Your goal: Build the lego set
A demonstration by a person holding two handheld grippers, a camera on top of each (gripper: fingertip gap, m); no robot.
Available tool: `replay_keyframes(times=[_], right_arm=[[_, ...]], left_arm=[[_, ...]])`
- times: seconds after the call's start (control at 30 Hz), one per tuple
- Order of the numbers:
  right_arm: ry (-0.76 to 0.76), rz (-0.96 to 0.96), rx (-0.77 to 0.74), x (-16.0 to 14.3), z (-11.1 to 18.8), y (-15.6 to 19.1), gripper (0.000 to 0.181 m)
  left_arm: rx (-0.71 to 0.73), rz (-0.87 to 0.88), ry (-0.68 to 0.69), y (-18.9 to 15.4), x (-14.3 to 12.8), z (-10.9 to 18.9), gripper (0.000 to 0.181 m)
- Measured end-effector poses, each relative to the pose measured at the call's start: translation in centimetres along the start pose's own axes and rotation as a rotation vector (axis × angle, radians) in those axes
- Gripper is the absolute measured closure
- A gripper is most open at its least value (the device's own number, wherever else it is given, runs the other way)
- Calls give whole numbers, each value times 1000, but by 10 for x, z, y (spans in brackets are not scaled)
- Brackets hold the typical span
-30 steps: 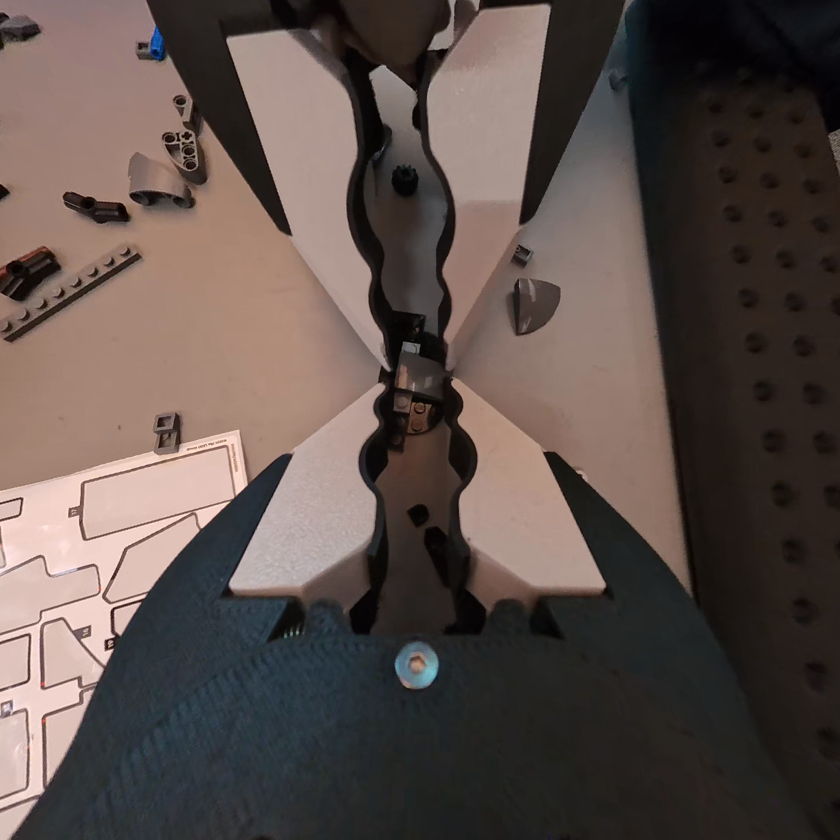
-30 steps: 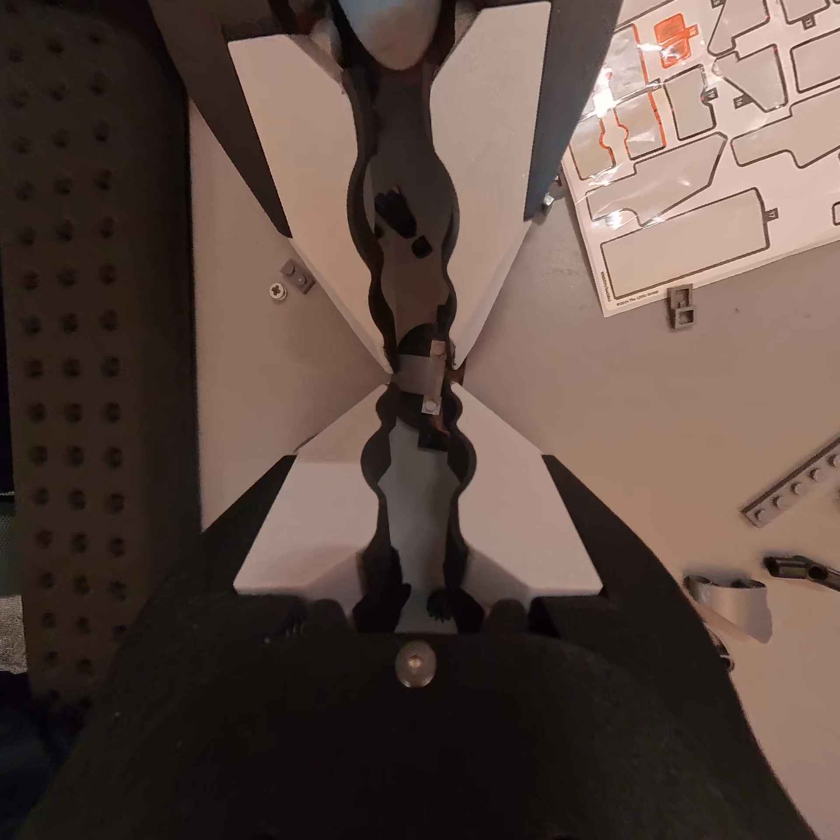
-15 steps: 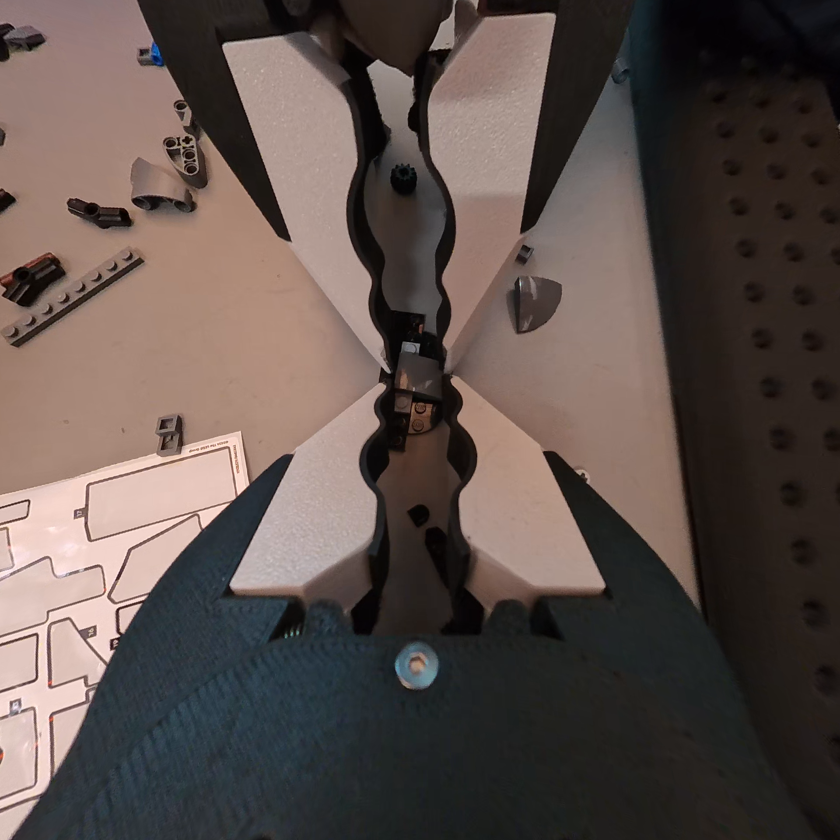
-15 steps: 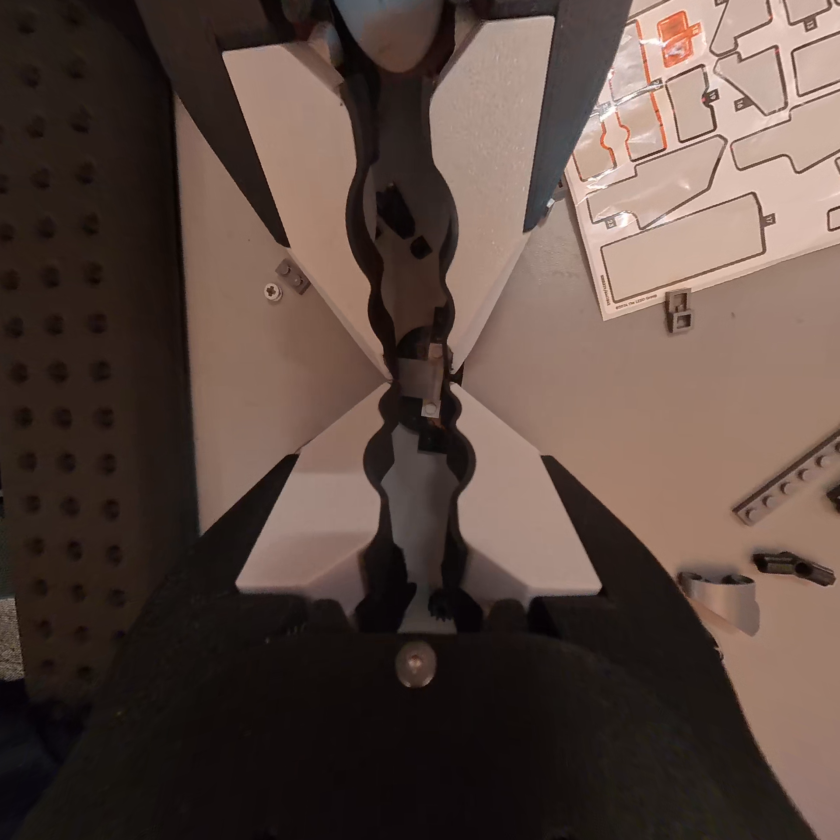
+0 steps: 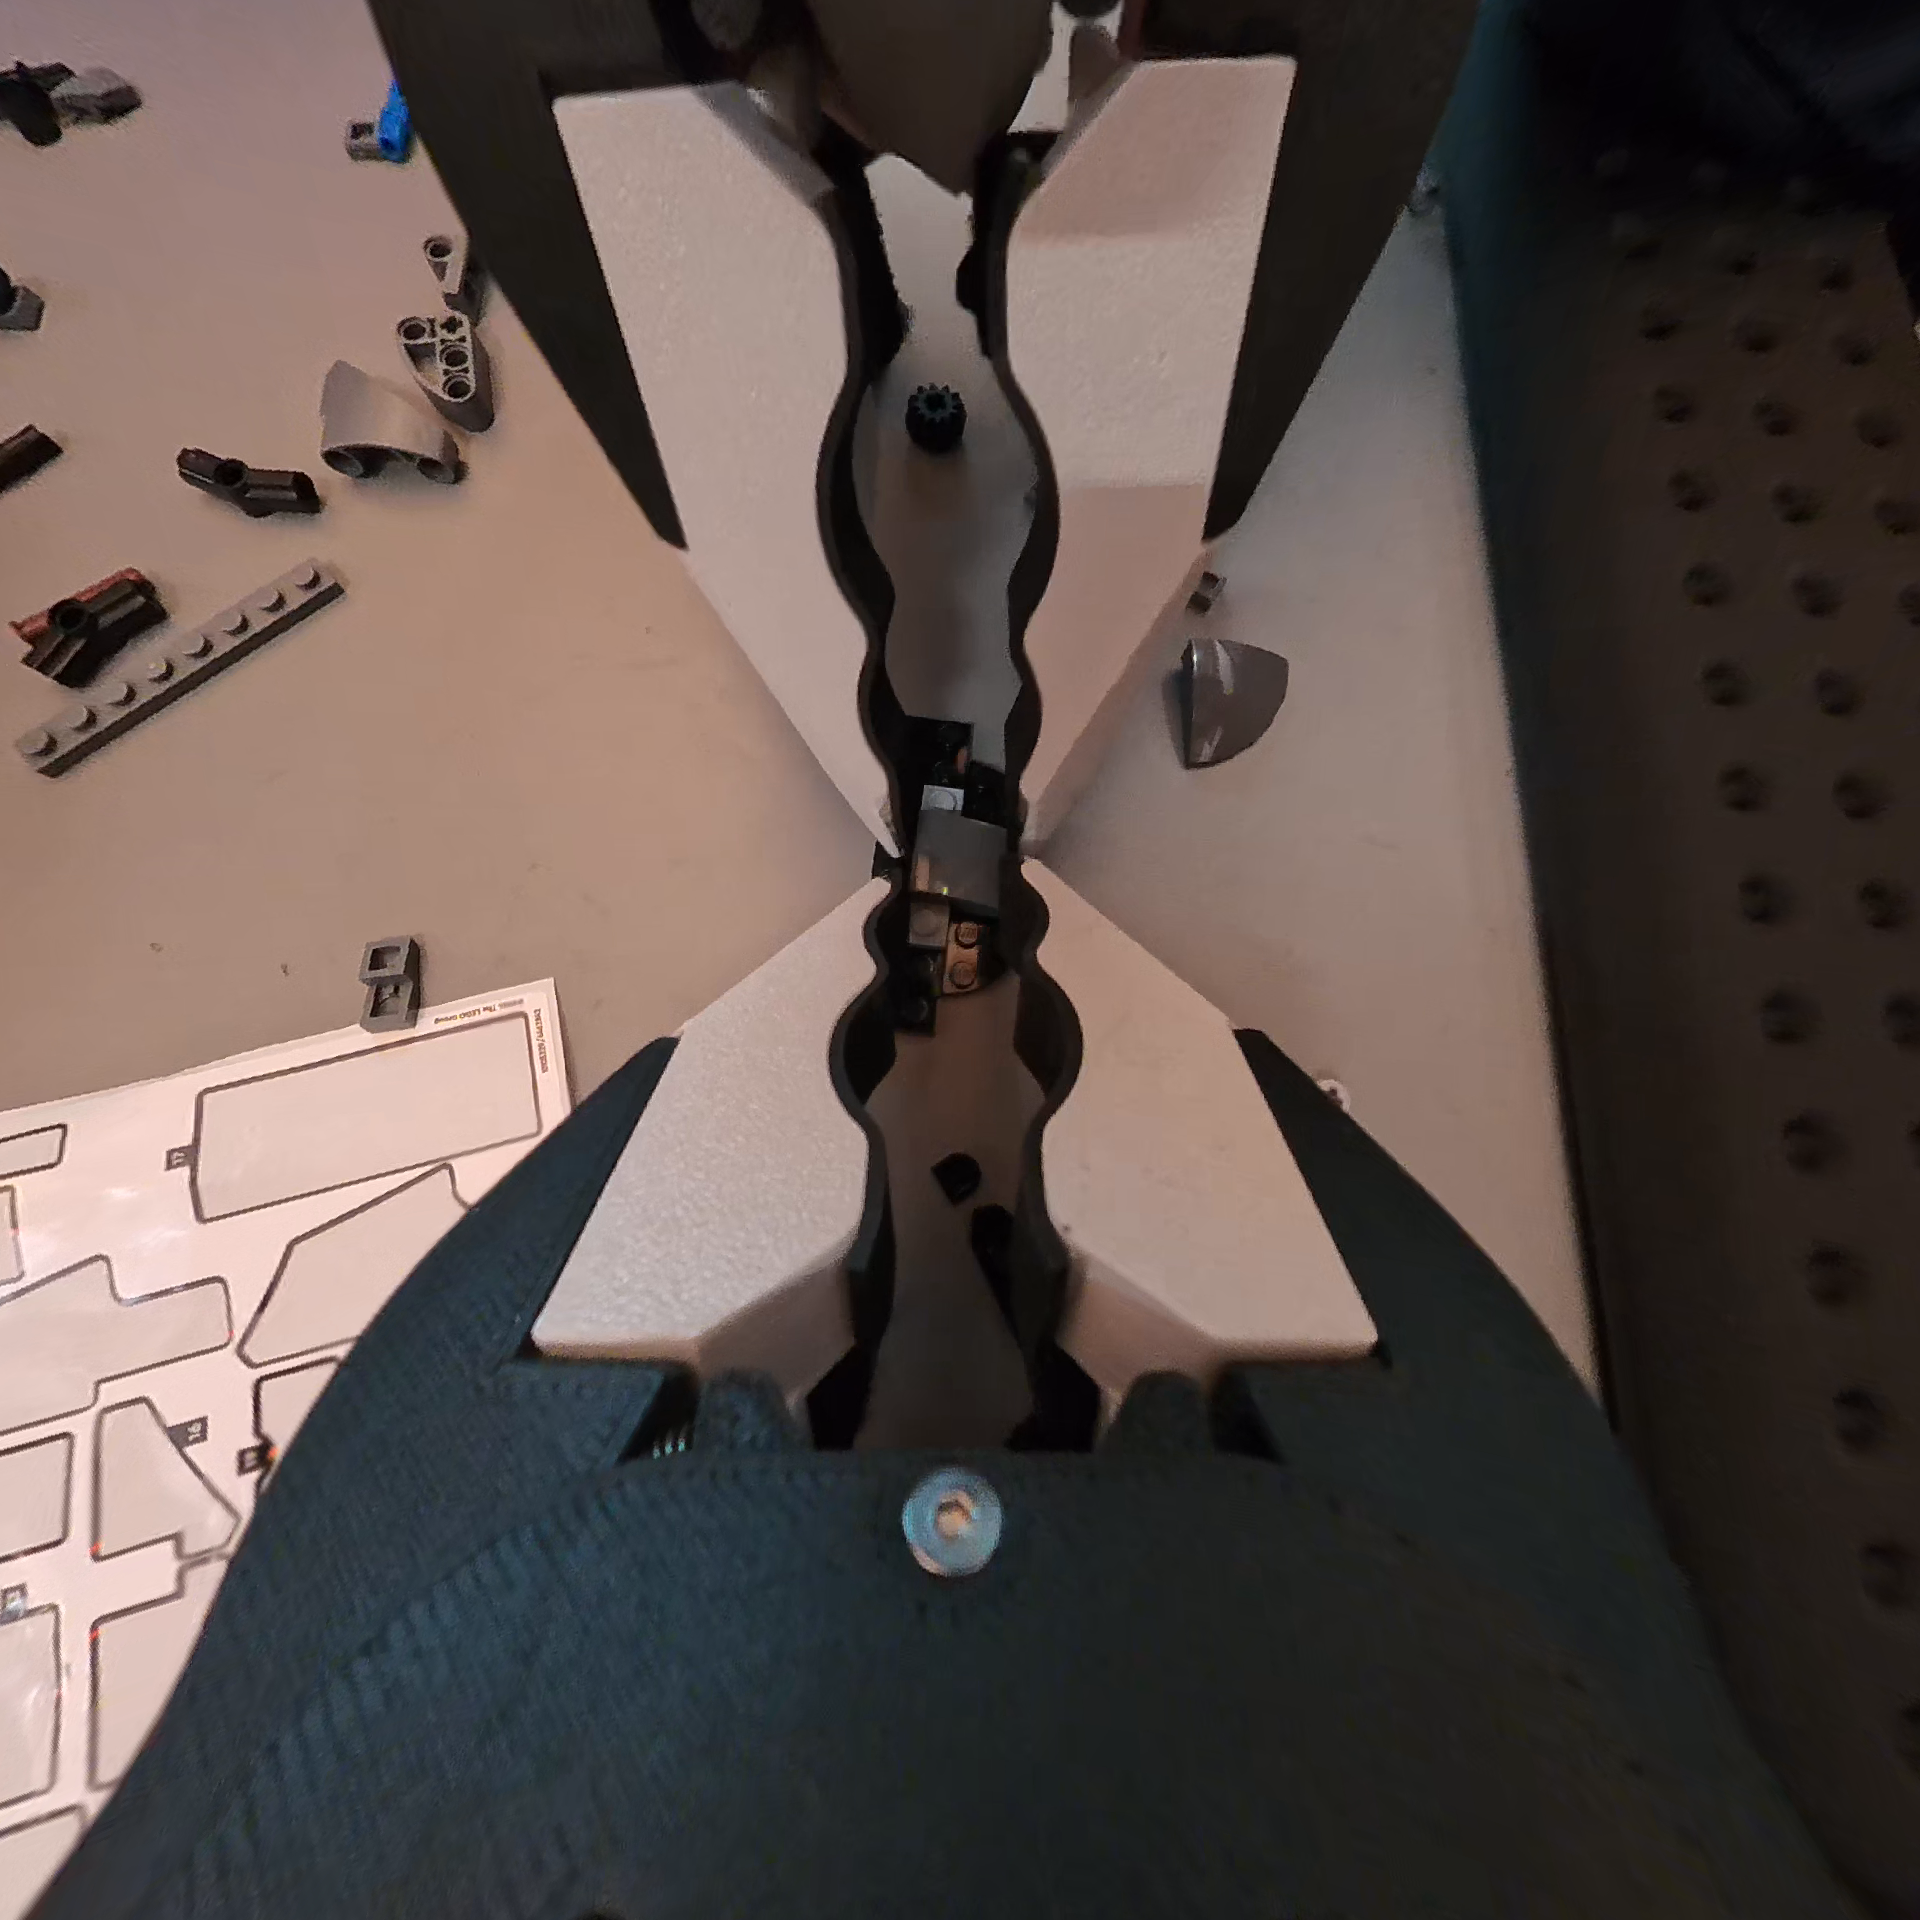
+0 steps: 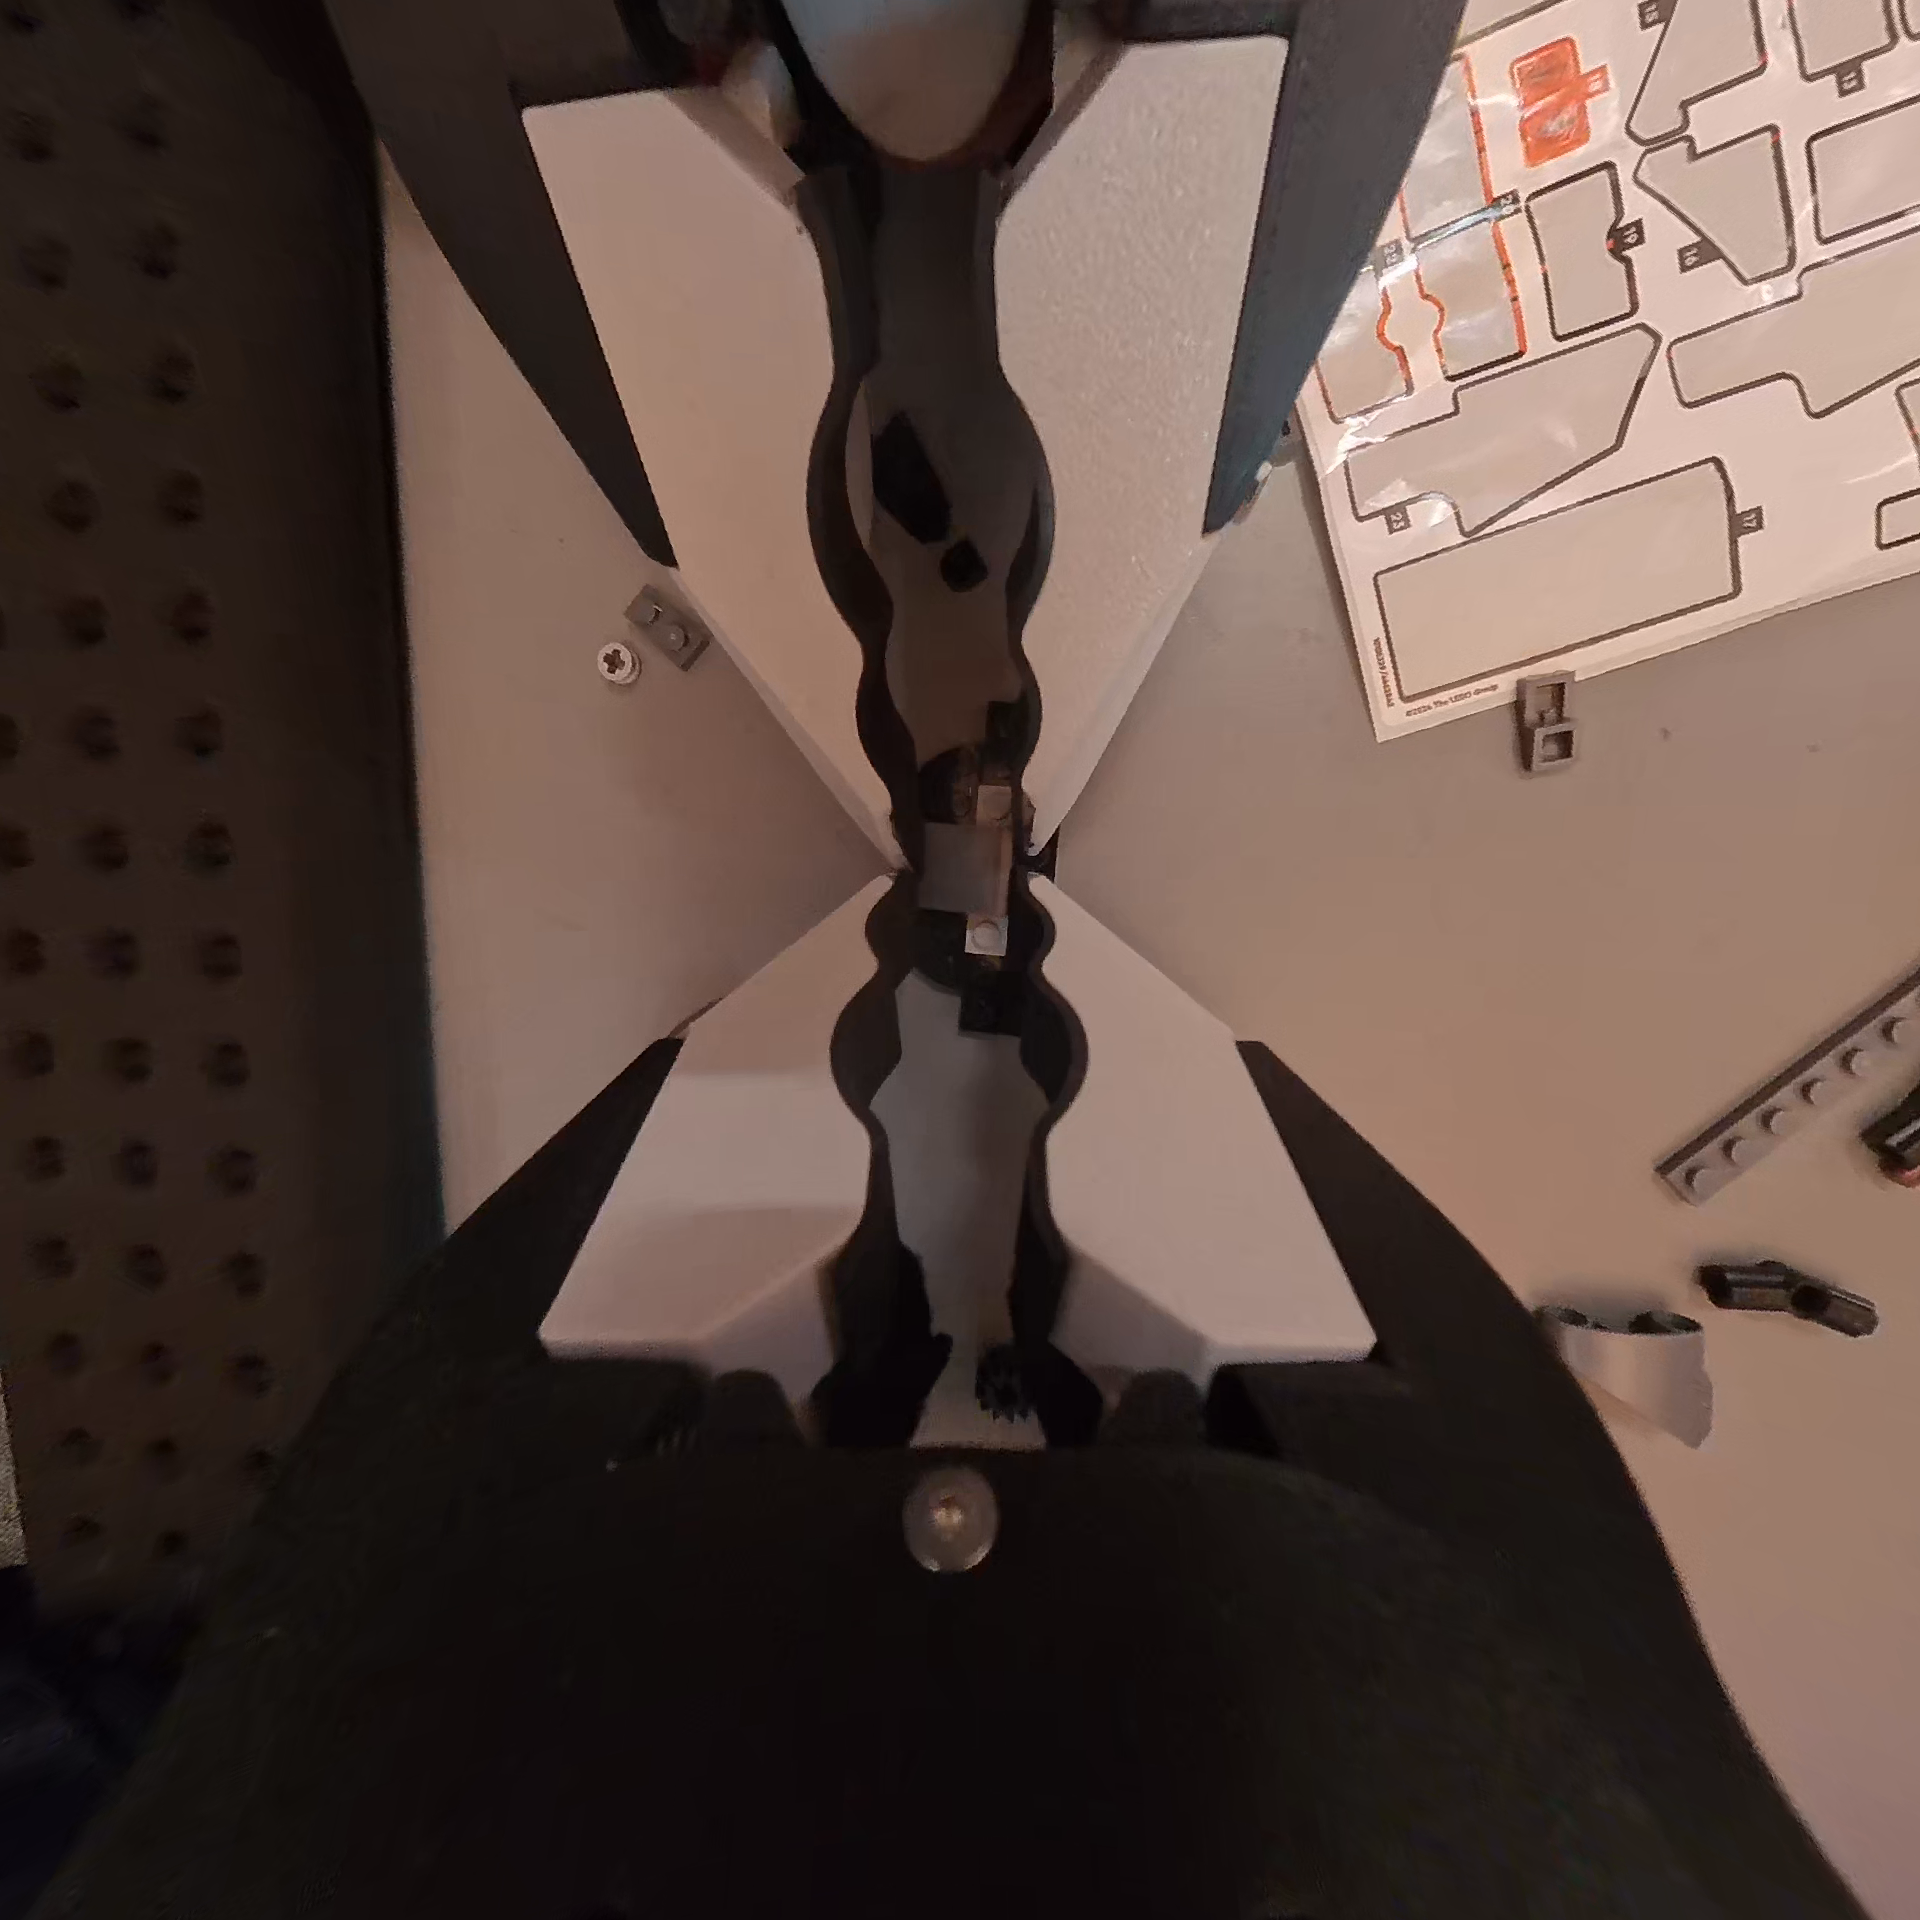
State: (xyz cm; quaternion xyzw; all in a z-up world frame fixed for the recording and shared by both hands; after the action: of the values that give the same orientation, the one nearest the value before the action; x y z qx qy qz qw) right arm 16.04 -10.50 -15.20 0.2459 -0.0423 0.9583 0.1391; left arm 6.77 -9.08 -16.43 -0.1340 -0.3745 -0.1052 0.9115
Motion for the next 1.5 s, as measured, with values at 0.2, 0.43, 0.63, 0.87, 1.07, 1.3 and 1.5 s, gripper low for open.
replay_keyframes(times=[0.2,0.43,0.63,0.87,1.07,1.3,1.5], right_arm=[[-59,-50,3,-2,8,-9,164],[-52,-61,-14,-12,13,-15,161],[-24,-53,-13,-14,9,-14,160],[9,-27,-13,-12,1,-11,160],[-13,-48,-19,-13,2,-15,155],[-75,-96,7,-14,7,-20,153],[-113,-112,20,-15,12,-23,161]], left_arm=[[0,34,-43,6,-3,17,172],[14,41,1,9,-10,16,167],[13,25,7,6,-7,12,150],[36,-24,58,3,-6,3,151],[77,-54,74,2,-4,3,151],[211,-216,75,-5,9,7,151],[268,-290,75,-8,13,9,151]])
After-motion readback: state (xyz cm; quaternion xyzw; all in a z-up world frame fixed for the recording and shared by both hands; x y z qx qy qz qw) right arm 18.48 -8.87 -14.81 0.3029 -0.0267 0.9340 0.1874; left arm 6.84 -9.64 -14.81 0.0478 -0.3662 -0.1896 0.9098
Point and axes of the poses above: each gripper's, where its closed fingertips meet, z back along the fingers, x out of its top, y = z × x across the jaws, the point moved 8 cm from there along z, back along the fingers, and after that the axes turned 9 degrees about -x, right-handed, at the moved point
